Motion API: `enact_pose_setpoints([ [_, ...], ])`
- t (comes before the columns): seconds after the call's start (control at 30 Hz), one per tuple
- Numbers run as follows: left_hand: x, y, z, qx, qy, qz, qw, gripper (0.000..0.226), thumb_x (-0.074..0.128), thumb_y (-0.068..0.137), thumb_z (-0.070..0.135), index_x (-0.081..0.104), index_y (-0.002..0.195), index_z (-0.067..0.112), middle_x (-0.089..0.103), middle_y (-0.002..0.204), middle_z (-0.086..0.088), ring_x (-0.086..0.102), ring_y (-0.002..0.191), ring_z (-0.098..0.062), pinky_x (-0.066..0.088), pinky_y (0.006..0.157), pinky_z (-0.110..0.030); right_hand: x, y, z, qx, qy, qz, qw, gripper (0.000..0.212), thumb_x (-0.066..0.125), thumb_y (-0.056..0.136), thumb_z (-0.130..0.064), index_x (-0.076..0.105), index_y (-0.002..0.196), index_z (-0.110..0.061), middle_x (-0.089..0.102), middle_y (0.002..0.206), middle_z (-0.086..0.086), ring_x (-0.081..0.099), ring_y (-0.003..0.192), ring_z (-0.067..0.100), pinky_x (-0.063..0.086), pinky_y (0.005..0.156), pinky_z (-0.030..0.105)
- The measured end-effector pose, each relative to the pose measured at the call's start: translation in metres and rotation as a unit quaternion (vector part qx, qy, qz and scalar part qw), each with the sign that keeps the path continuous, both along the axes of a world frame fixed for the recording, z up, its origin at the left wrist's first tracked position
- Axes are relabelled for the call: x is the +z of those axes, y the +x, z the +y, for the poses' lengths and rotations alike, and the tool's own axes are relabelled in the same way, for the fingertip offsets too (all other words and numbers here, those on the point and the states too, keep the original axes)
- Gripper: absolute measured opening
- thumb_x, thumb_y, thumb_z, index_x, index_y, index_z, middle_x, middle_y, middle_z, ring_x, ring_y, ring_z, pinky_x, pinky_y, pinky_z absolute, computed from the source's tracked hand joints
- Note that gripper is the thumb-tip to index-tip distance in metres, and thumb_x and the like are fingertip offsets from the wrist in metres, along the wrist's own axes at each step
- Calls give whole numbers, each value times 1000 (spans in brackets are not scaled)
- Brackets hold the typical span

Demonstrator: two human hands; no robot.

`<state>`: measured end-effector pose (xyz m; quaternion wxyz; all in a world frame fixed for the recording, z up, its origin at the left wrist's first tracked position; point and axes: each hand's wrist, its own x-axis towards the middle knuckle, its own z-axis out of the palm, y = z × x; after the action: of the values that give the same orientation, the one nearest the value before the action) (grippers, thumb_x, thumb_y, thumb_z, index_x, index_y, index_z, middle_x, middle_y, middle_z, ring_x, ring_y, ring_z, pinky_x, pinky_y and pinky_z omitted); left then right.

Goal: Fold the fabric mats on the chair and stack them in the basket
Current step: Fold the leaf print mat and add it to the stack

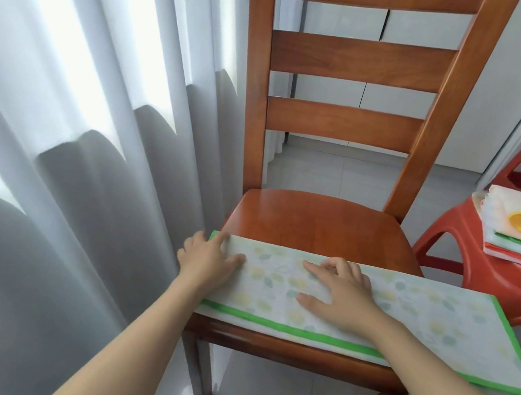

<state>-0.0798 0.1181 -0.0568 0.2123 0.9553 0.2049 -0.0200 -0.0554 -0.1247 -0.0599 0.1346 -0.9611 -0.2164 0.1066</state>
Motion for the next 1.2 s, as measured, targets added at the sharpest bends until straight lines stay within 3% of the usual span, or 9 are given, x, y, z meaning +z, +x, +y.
enact_pose_setpoints([
  [0.23,11,-7,28,93,-175,-96,975,65,73,79,24,45,136,10,56,131,-9,53,117,-27,43,91,-30,0,2,17,24,-11,1,1000,72,38,80,-72,19,144,-44,21,143,-7,13,134,16,12,110,36],
  [0.37,23,-9,31,107,-236,-89,962,31,75,78,22,60,103,11,61,83,1,57,66,-14,48,48,-25,5,3,18,23,-14,17,1000,75,43,78,-72,18,143,-45,19,144,-7,12,134,17,12,110,37],
  [0.47,36,-9,37,112,-291,-117,943,38,80,73,22,63,106,12,65,83,1,63,67,-14,53,58,-28,7,0,18,33,-23,48,998,93,51,68,-77,9,145,-45,10,148,-8,6,138,18,9,112,39],
  [0.6,64,-13,45,93,-380,-134,911,38,81,72,19,68,106,10,73,89,-7,70,66,-18,55,55,-26,7,-9,25,63,-49,96,992,123,49,46,-91,-7,145,-44,-9,154,-6,-12,142,24,2,115,44],
  [0.7,88,-18,46,49,-464,-121,876,33,77,76,16,70,106,6,75,89,-13,73,74,-24,58,63,-30,6,-15,38,63,-46,91,993,121,54,52,-86,-10,145,-43,-15,155,-5,-17,142,26,-1,115,46],
  [0.83,105,-18,27,29,-519,-130,844,26,74,79,19,71,103,8,74,85,-12,71,67,-19,56,58,-26,3,-18,54,68,-25,79,994,118,57,55,-83,-6,146,-41,-13,156,-4,-17,142,24,-2,115,45],
  [0.93,110,-10,4,23,-513,-150,845,30,75,79,26,70,104,12,73,90,-10,70,73,-20,56,67,-29,12,-19,53,78,39,96,992,109,64,64,-71,6,148,-35,0,158,-5,-1,144,19,6,116,39],
  [1.03,108,-1,-21,16,-487,-178,855,25,74,80,26,69,100,13,67,89,-9,59,73,-22,49,71,-32,30,-17,43,5,203,116,972,78,69,76,-49,33,142,-28,31,149,-8,29,136,13,26,108,30],
  [1.2,100,15,-63,-4,-455,-188,870,32,70,82,23,62,110,9,57,74,0,50,48,-5,41,42,-14,50,-4,0,-189,343,106,914,19,59,89,-27,67,105,-23,66,109,-4,58,101,11,45,74,23],
])
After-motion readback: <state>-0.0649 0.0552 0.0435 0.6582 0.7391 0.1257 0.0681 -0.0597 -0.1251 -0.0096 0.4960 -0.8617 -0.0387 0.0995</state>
